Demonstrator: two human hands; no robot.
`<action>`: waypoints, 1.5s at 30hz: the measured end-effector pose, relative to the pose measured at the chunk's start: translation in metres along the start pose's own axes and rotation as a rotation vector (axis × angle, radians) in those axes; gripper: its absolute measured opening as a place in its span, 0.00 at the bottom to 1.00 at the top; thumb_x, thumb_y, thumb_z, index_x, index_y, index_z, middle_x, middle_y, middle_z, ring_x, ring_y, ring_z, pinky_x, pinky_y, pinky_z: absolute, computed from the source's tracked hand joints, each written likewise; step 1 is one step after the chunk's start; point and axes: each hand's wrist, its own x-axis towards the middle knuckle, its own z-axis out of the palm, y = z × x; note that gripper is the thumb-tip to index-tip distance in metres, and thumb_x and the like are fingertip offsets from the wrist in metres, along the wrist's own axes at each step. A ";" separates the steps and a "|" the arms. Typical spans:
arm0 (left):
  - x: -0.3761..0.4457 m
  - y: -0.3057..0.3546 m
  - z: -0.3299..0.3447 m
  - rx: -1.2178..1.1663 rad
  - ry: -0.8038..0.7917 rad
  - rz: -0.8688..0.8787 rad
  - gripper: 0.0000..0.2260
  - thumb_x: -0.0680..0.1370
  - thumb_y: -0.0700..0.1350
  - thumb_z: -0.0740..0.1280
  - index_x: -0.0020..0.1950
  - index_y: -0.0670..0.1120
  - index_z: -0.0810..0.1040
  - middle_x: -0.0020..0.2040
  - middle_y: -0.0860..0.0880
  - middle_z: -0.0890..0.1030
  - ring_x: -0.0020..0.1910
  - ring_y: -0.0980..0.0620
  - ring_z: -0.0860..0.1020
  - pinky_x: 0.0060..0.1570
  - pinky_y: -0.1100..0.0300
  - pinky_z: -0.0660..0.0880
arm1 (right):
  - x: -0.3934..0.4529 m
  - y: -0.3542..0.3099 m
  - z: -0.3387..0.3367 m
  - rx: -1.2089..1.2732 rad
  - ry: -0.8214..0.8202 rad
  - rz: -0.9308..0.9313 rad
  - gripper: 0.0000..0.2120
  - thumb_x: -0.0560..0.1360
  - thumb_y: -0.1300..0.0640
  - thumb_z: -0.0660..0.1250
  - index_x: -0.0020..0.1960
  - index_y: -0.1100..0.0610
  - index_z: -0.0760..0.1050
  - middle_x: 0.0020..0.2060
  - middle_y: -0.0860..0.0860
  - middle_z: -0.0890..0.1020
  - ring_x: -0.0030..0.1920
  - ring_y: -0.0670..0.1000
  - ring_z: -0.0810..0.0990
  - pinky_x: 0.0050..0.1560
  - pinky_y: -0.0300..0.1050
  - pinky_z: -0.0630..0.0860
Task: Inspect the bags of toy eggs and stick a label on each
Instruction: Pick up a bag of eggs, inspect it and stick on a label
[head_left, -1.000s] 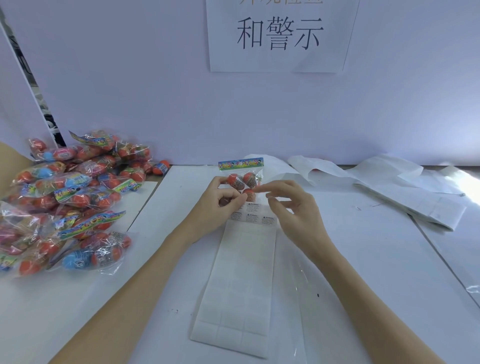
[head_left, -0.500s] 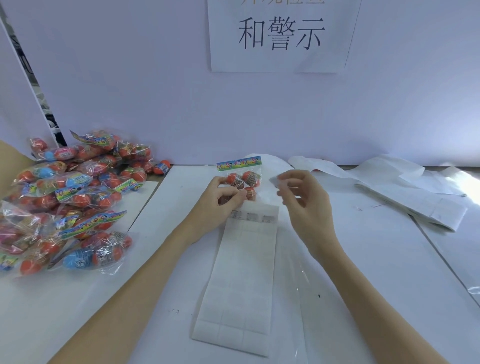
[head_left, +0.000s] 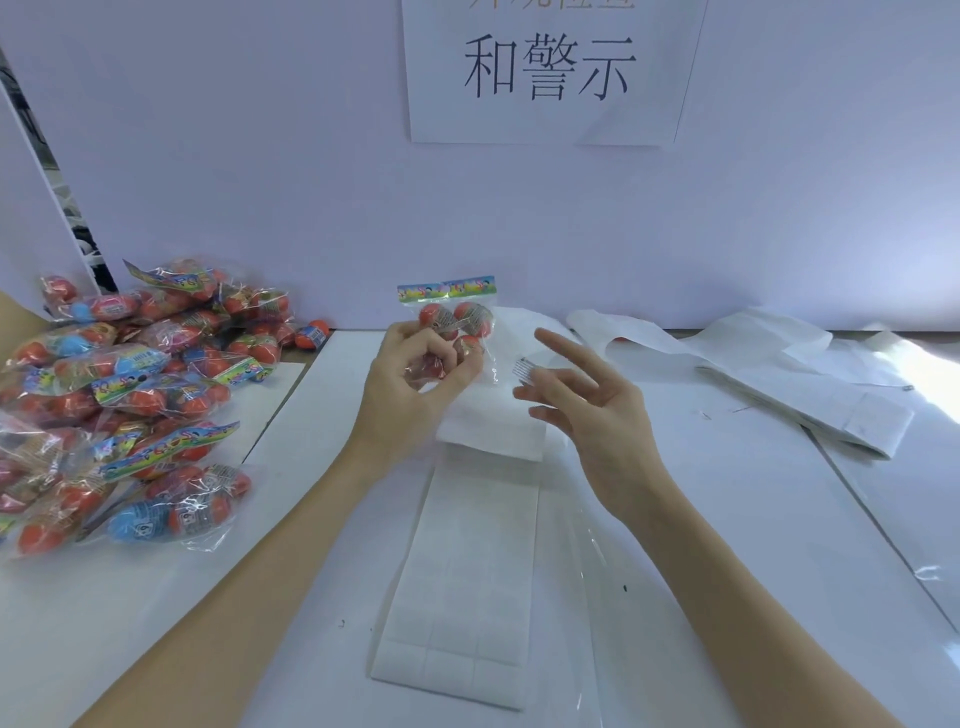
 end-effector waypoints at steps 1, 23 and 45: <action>-0.001 0.001 0.001 -0.013 0.005 0.018 0.11 0.77 0.40 0.77 0.39 0.44 0.77 0.51 0.50 0.75 0.43 0.59 0.79 0.48 0.69 0.74 | 0.000 0.000 0.002 0.013 -0.021 -0.006 0.20 0.80 0.61 0.73 0.70 0.49 0.79 0.45 0.53 0.87 0.51 0.57 0.88 0.49 0.41 0.81; -0.010 0.009 0.018 -0.390 -0.192 -0.050 0.07 0.83 0.33 0.66 0.57 0.42 0.79 0.65 0.40 0.76 0.56 0.43 0.82 0.57 0.54 0.82 | -0.004 -0.003 0.006 -0.285 0.203 -0.393 0.31 0.82 0.65 0.67 0.78 0.46 0.58 0.44 0.47 0.82 0.40 0.53 0.89 0.50 0.48 0.85; -0.013 0.007 0.021 -0.194 -0.222 -0.014 0.06 0.82 0.38 0.70 0.58 0.47 0.80 0.63 0.47 0.76 0.57 0.47 0.83 0.60 0.49 0.81 | -0.002 0.012 0.004 -0.501 0.075 -0.361 0.27 0.79 0.65 0.71 0.74 0.51 0.67 0.38 0.51 0.83 0.45 0.47 0.85 0.51 0.32 0.78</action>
